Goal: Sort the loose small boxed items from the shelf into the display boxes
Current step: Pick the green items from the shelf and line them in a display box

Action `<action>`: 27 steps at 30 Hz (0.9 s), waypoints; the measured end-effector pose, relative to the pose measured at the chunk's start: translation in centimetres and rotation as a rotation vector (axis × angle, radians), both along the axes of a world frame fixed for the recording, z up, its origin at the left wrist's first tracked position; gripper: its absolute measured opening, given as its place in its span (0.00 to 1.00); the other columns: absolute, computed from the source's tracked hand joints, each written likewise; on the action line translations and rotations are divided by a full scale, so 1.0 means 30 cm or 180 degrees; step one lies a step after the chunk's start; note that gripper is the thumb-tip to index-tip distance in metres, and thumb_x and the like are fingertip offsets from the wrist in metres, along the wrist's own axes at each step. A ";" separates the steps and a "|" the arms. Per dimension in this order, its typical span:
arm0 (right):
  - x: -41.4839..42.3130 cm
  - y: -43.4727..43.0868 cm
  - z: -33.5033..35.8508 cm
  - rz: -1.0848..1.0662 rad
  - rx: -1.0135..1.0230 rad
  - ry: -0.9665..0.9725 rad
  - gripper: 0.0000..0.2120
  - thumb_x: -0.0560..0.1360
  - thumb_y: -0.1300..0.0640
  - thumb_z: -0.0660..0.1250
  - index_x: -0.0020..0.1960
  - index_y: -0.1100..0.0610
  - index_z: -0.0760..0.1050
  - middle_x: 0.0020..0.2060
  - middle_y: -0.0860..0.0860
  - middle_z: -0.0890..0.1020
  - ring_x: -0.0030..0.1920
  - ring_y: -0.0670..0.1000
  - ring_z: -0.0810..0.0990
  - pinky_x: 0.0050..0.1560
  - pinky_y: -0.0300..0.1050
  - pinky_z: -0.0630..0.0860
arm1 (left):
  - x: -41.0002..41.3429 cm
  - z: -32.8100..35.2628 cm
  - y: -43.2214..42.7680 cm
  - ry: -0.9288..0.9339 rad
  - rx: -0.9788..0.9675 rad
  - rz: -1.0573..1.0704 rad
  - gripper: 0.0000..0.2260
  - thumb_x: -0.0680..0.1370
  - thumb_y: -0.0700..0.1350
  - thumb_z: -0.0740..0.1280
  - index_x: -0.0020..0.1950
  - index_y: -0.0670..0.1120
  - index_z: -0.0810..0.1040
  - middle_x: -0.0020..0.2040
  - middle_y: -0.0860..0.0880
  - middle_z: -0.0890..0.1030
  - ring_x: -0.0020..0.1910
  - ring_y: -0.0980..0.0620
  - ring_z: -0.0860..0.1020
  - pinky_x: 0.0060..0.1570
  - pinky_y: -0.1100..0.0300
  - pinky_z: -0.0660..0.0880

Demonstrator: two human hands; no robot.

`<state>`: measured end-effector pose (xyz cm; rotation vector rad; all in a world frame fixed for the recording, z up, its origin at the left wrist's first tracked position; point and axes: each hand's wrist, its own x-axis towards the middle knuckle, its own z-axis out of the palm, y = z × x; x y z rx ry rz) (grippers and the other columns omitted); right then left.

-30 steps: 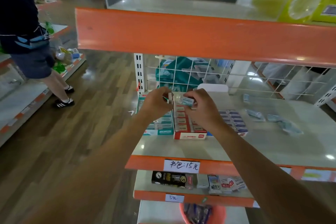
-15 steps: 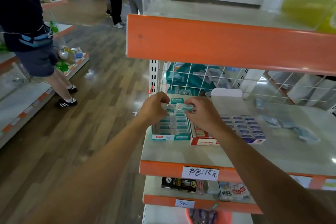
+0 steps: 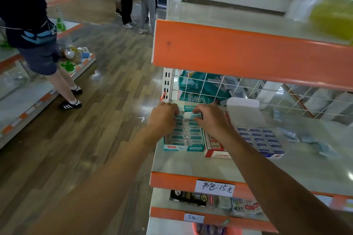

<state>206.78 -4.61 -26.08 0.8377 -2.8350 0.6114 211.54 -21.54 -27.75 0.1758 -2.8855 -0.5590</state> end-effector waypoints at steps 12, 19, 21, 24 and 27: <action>-0.029 -0.025 -0.025 0.0033 0.0419 0.0243 0.08 0.75 0.54 0.69 0.54 0.52 0.81 0.54 0.49 0.82 0.54 0.52 0.74 0.55 0.53 0.73 | -0.008 -0.031 -0.002 -0.0020 0.0156 -0.0021 0.10 0.77 0.42 0.65 0.58 0.48 0.75 0.60 0.48 0.70 0.61 0.48 0.69 0.56 0.52 0.76; -0.054 -0.030 -0.040 0.0131 0.0426 0.0201 0.07 0.76 0.53 0.68 0.53 0.51 0.81 0.55 0.47 0.81 0.56 0.52 0.72 0.56 0.53 0.71 | 0.001 -0.055 0.007 0.0218 0.0132 -0.0020 0.09 0.78 0.43 0.62 0.57 0.45 0.74 0.60 0.46 0.71 0.60 0.46 0.70 0.52 0.51 0.76; -0.060 -0.029 -0.036 0.0173 0.0305 0.0134 0.06 0.76 0.54 0.68 0.51 0.51 0.81 0.52 0.47 0.83 0.54 0.52 0.74 0.56 0.54 0.72 | 0.000 -0.057 0.008 0.0221 0.0085 -0.0018 0.09 0.79 0.45 0.61 0.58 0.45 0.74 0.59 0.46 0.72 0.59 0.46 0.70 0.51 0.51 0.76; -0.066 -0.030 -0.028 0.0162 0.0246 0.0026 0.05 0.76 0.55 0.69 0.50 0.51 0.82 0.48 0.48 0.84 0.52 0.52 0.77 0.56 0.58 0.74 | -0.005 -0.055 0.003 0.0261 0.0022 -0.0006 0.10 0.80 0.46 0.60 0.58 0.45 0.74 0.58 0.46 0.73 0.59 0.47 0.71 0.48 0.54 0.75; -0.069 -0.031 -0.020 0.0171 0.0358 -0.0029 0.04 0.76 0.55 0.68 0.50 0.51 0.81 0.48 0.48 0.83 0.51 0.52 0.77 0.55 0.58 0.74 | -0.009 -0.054 0.001 0.0299 -0.0013 0.0011 0.10 0.81 0.46 0.60 0.58 0.45 0.75 0.57 0.47 0.73 0.58 0.47 0.71 0.47 0.55 0.73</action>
